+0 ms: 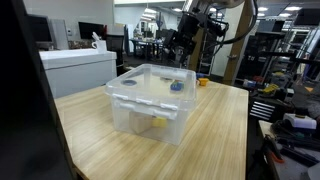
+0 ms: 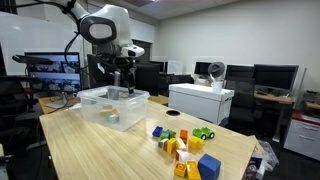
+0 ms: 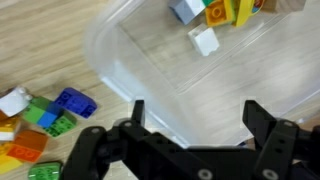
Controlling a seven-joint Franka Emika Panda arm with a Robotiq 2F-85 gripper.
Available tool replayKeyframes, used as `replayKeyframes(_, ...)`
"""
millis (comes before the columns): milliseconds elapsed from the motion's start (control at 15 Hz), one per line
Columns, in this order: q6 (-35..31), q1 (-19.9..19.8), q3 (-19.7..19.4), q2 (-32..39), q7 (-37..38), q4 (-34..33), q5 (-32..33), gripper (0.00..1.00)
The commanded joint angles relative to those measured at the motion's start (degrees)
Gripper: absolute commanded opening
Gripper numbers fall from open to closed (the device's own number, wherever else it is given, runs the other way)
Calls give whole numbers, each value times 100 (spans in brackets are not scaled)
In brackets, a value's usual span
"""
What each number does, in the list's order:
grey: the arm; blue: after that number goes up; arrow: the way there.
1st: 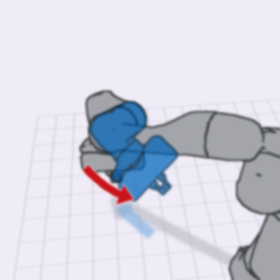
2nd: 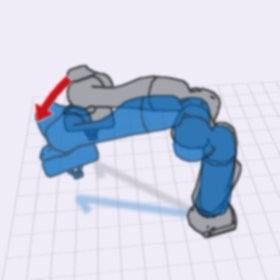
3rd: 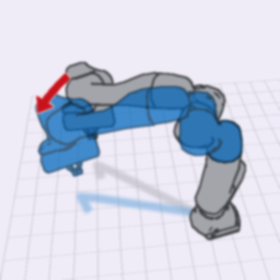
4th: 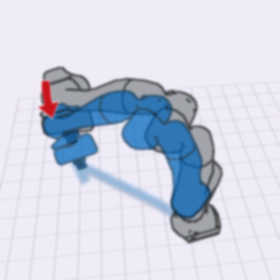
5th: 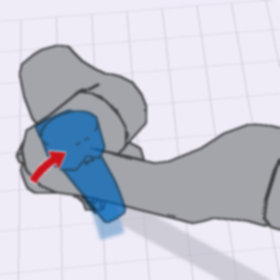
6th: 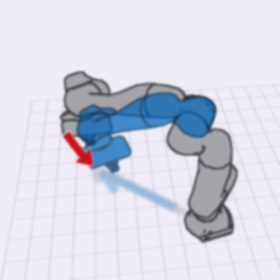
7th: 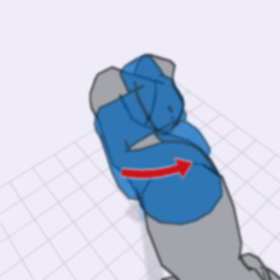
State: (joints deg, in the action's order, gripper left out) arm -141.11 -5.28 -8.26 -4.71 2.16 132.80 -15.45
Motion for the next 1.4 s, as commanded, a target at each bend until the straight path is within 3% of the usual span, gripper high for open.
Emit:
replayKeyframes(0, -13, -412, -328, 100, 45, -73, 71, 100)
replayKeyframes(600, -619, -1238, -1048, 1323, 463, -382, 422, 100)
replayKeyframes(867, -1132, -1292, -1097, 2076, 699, -927, 486, 100)
replayKeyframes(1333, -1095, -1142, -993, 2920, 1045, -1513, 522, 100)
